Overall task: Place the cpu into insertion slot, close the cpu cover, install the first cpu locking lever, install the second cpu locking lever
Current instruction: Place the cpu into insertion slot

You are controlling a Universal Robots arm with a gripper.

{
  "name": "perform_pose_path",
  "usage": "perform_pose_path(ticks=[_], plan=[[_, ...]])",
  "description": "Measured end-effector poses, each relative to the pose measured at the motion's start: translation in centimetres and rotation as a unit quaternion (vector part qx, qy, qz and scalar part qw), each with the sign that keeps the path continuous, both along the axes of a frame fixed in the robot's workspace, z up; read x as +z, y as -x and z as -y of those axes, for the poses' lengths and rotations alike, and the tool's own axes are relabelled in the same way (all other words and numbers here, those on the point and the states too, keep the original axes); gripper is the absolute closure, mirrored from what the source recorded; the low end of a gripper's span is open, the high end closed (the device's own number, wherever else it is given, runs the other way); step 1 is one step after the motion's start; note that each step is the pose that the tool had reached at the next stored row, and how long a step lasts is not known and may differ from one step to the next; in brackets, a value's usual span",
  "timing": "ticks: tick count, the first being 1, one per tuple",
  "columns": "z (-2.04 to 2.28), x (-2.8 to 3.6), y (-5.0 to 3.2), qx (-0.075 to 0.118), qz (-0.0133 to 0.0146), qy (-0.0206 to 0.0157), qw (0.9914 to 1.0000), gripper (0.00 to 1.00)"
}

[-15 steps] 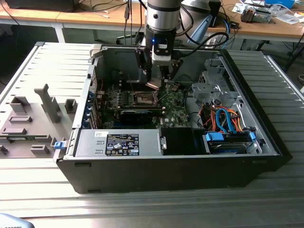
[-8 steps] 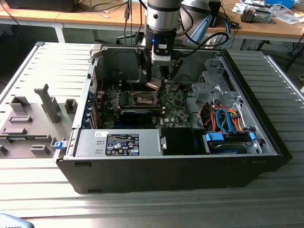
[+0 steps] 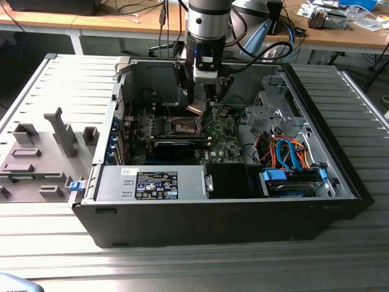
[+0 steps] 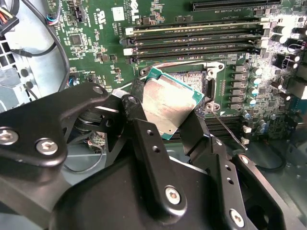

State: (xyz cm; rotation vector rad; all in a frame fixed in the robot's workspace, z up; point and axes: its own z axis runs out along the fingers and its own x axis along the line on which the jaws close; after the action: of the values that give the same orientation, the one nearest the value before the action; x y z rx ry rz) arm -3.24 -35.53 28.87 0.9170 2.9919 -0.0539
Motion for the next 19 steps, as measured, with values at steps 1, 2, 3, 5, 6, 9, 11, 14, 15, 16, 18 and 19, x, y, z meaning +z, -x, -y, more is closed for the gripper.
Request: perform_pose_path(ticks=[1,2,3,5,6,9,11,14,15,16,18,19], plan=[[0.0,0.0,0.0,-0.004,0.0,0.0,0.99999,0.46],[0.0,0.0,0.0,-0.007,0.0,0.0,0.99998,0.46],[0.0,-0.01,0.0,-0.009,0.0,0.0,0.99996,0.46],[0.0,-0.01,0.0,-0.013,0.0,0.0,0.99991,0.46],[0.0,-0.01,0.0,-0.015,0.0,0.0,0.99989,0.46],[0.0,-0.02,0.0,-0.02,0.0,0.0,0.99979,0.46],[0.0,-0.02,0.0,-0.023,0.0,0.0,0.99974,0.46],[0.0,-0.03,0.0,-0.026,0.0,0.0,0.99967,0.46],[0.0,-0.03,0.0,-0.027,0.0,0.0,0.99965,0.46],[0.0,-0.03,0.0,-0.027,0.0,0.0,0.99962,0.46],[0.0,-0.03,0.0,-0.029,0.0,0.0,0.99958,0.46],[0.0,-0.03,0.0,-0.03,0.0,0.0,0.99956,0.46]])
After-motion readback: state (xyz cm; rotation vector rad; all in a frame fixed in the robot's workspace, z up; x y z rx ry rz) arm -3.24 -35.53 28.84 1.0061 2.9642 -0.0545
